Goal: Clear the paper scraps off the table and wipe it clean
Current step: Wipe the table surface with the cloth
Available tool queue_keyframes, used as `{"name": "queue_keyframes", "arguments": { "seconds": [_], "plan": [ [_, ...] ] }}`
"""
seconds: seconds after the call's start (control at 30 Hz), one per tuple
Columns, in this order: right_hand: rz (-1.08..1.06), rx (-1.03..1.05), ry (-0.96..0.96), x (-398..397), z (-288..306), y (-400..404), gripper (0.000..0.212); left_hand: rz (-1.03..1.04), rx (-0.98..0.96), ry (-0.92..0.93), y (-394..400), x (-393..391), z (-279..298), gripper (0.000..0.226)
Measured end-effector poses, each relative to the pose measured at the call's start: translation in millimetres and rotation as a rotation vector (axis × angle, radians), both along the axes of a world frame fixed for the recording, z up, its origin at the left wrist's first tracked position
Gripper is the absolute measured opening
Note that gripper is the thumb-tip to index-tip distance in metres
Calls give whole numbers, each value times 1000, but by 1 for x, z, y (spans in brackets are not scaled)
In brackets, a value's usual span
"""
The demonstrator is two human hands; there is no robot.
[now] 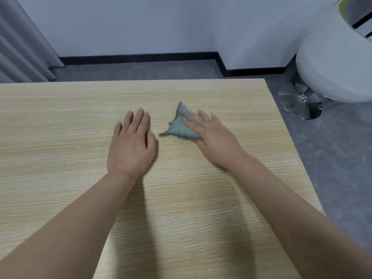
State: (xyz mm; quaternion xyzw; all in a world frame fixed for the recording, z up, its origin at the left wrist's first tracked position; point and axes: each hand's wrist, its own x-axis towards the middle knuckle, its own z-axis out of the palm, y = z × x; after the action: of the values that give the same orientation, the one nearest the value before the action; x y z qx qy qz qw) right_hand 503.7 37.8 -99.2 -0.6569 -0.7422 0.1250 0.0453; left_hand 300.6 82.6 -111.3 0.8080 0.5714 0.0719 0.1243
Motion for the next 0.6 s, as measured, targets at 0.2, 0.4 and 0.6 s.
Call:
{"name": "queue_keyframes", "arguments": {
  "seconds": [0.2,0.4,0.6],
  "plan": [
    [-389,57,-6,29,-11,64,50,-1,-4,-16,-2,0,1,53],
    [-187,35,77,2,-9,30,51,8,-5,-8,-1,1,3,54],
    [83,-35,5,-8,1,-10,56,9,-12,2,0,2,2,54]
  ]
}}
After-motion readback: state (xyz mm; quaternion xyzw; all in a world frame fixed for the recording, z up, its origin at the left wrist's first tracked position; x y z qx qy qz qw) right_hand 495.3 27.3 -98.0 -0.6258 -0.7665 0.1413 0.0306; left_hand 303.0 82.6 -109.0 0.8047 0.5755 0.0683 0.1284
